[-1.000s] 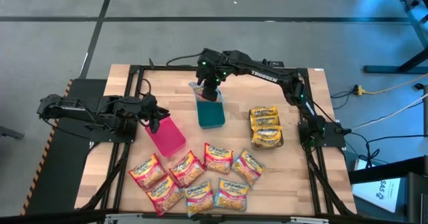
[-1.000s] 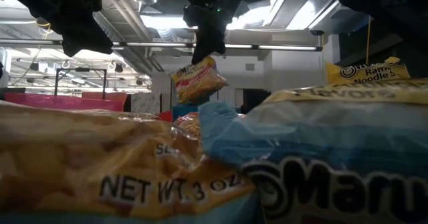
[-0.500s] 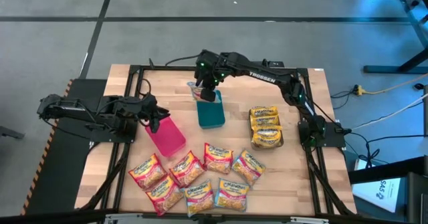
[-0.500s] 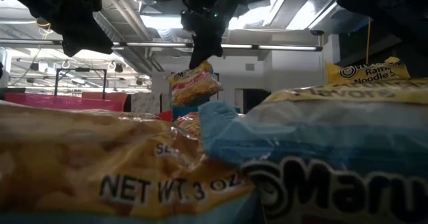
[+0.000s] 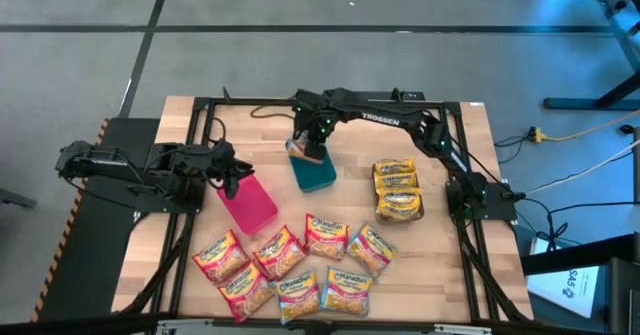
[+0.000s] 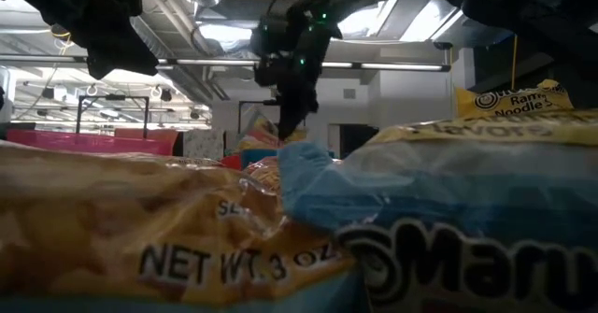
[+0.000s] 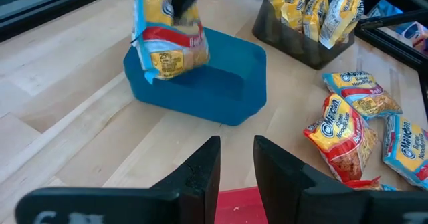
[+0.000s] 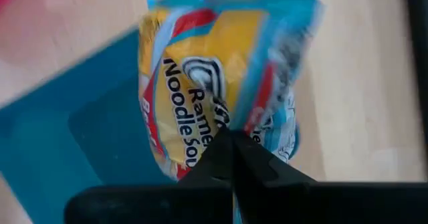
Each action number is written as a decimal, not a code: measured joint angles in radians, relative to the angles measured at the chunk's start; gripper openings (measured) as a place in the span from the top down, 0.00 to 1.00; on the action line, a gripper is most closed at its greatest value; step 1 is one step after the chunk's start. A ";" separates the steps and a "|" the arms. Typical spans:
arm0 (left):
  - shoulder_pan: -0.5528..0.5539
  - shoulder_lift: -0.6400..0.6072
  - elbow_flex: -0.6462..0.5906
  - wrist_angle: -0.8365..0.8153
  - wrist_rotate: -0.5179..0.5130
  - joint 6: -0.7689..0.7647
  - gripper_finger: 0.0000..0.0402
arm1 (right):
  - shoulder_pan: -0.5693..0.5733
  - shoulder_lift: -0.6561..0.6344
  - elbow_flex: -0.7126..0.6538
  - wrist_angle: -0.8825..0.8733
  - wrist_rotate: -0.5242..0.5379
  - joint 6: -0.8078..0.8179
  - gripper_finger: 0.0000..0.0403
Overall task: Sort Maruchan noodles
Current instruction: Put the blue noodle pack into the blue bin
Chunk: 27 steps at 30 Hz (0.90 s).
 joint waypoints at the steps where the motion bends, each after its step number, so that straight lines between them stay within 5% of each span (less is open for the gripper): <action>1: 0.000 0.000 0.000 0.000 0.000 0.000 0.79 | 0.001 0.001 -0.013 0.001 0.000 0.000 1.00; 12: 0.000 0.000 0.000 -0.001 0.000 0.002 0.79 | 0.001 0.001 -0.015 -0.002 0.148 0.008 1.00; 21: 0.000 0.000 0.000 -0.001 0.000 0.002 0.79 | 0.001 0.000 -0.028 -0.047 0.131 0.046 0.99; 27: 0.000 0.000 0.000 0.000 0.000 0.001 0.79 | 0.002 0.000 -0.028 -0.051 0.102 0.039 0.86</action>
